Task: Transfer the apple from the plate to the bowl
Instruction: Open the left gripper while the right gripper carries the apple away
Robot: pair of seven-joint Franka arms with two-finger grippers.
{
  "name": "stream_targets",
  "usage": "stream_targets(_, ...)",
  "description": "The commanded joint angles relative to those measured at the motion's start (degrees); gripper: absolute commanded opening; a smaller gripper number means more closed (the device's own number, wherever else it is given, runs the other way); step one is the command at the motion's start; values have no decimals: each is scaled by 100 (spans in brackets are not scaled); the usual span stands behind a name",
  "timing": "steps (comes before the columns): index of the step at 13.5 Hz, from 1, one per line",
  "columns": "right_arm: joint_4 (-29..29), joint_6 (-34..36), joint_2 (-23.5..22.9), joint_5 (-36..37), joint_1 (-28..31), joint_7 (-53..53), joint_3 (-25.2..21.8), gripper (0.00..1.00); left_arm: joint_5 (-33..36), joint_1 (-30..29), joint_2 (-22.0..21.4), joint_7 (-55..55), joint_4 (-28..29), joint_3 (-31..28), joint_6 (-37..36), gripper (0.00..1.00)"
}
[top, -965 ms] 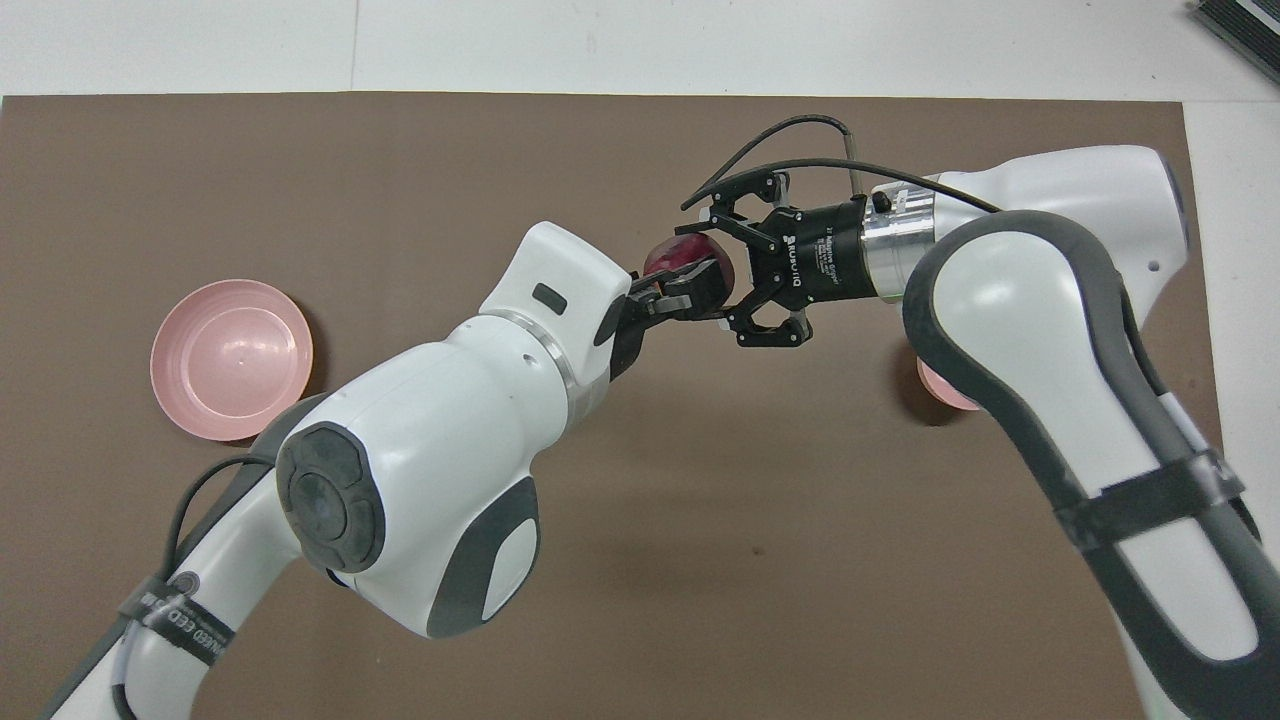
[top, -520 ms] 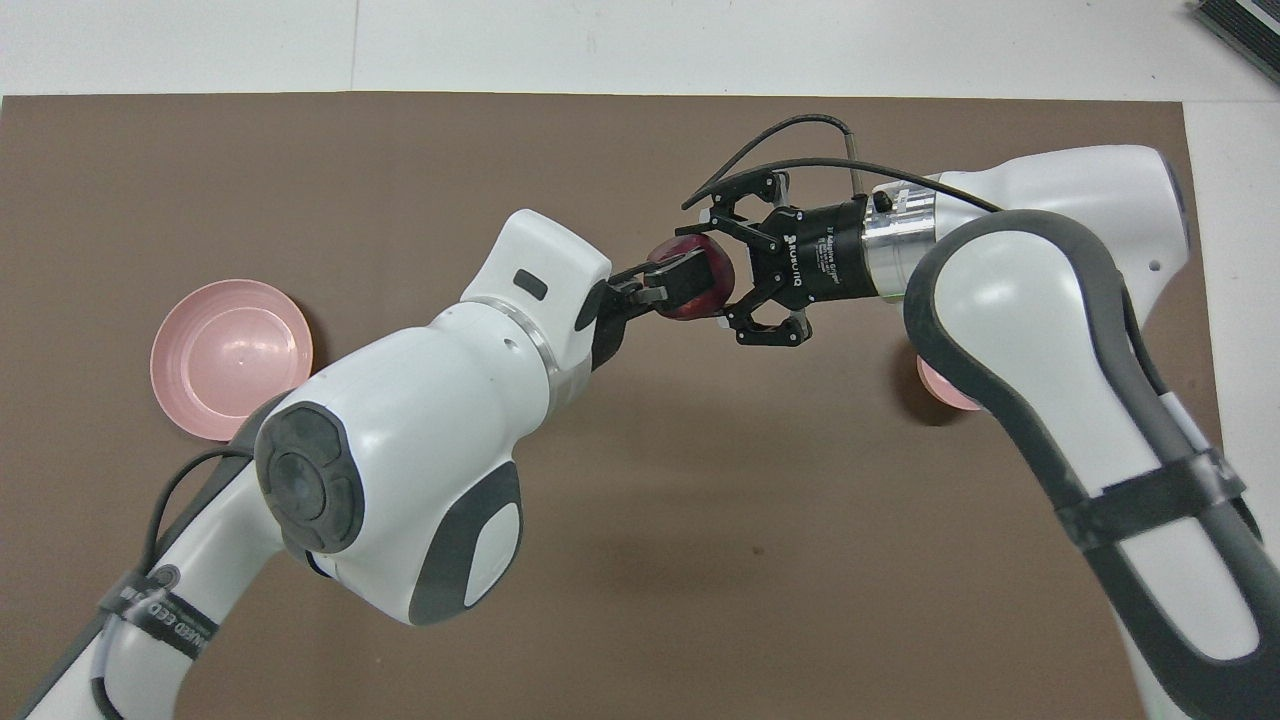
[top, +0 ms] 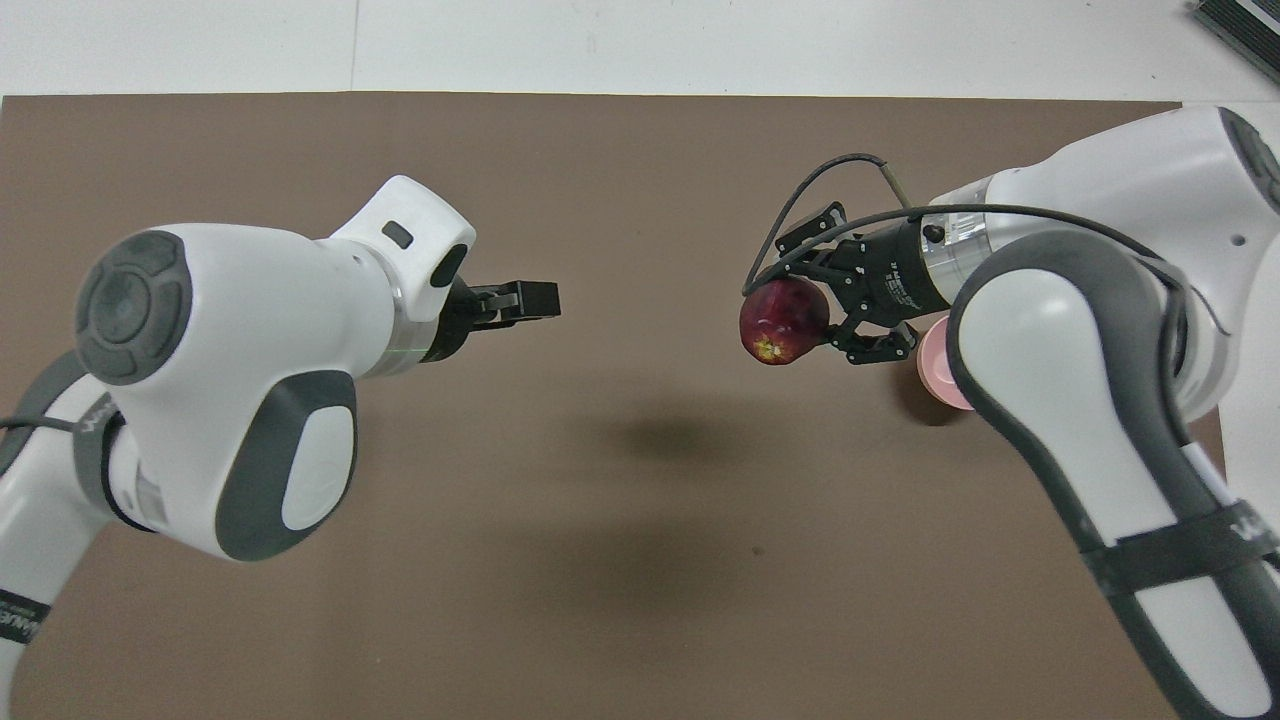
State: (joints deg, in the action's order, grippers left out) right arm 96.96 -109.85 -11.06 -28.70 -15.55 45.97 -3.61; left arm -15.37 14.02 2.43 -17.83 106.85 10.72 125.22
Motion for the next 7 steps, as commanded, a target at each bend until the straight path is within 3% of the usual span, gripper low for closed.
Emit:
stream_targets(1, 77, -142, 26, 995, 69, -1138, 1, 0, 305, -381, -102, 455, 12, 53, -418, 100)
stream_targets(4, 86, -387, -80, 2313, 376, -2404, 0, 0, 1227, -487, -6, 578, -303, 53, -892, 100)
stream_targets(7, 217, -615, -255, 2703, 798, -3409, 0, 0, 1939, -488, 91, 798, -751, 53, -1621, 100)
